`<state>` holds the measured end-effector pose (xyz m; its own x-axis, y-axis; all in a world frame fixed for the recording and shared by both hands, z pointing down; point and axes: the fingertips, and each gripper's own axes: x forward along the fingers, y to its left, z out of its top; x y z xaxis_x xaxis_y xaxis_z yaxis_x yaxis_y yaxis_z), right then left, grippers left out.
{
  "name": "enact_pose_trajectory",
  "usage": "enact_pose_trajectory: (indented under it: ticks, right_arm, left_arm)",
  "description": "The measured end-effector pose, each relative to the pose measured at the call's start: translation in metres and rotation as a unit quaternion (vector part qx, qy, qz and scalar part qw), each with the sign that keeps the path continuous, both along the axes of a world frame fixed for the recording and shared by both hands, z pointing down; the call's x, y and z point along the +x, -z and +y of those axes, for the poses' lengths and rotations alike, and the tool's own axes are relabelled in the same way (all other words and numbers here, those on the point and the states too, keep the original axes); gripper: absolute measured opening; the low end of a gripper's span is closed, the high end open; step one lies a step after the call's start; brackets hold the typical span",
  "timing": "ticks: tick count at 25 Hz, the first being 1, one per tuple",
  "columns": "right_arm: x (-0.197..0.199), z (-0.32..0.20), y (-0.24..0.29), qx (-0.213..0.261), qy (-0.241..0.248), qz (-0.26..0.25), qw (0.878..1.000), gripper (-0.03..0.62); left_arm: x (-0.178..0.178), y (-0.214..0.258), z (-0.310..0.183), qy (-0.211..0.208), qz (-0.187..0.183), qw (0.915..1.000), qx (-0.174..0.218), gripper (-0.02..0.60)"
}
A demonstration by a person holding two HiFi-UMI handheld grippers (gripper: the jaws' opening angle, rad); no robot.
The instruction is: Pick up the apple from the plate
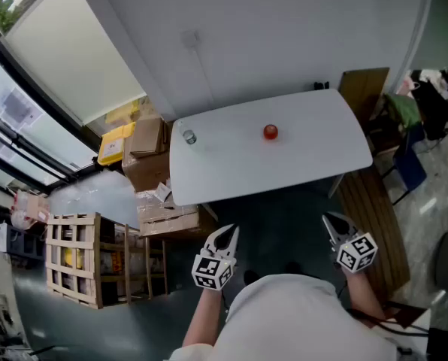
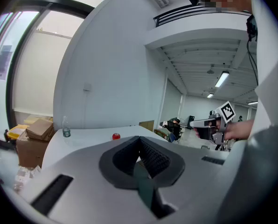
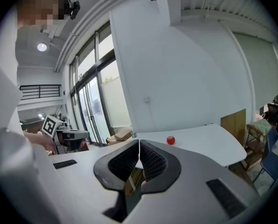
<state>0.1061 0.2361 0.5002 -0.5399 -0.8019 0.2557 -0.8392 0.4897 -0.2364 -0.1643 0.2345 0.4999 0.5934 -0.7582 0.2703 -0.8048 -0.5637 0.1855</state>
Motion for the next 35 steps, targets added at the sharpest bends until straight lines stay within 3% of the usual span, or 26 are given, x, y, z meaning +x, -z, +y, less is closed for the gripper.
enact_pose_trajectory:
  ticks: [22, 35]
  right_arm:
    - [0.008, -0.003, -0.002, -0.006, 0.016, -0.025, 1.000, 0.037]
    - [0.058, -0.017, -0.005, -0.012, 0.046, -0.021, 0.999, 0.037]
  left_arm:
    - [0.007, -0.005, 0.000, 0.013, -0.011, 0.9998, -0.010, 0.003]
    - [0.054, -0.006, -0.004, 0.041, -0.021, 0.9989, -0.007, 0.002]
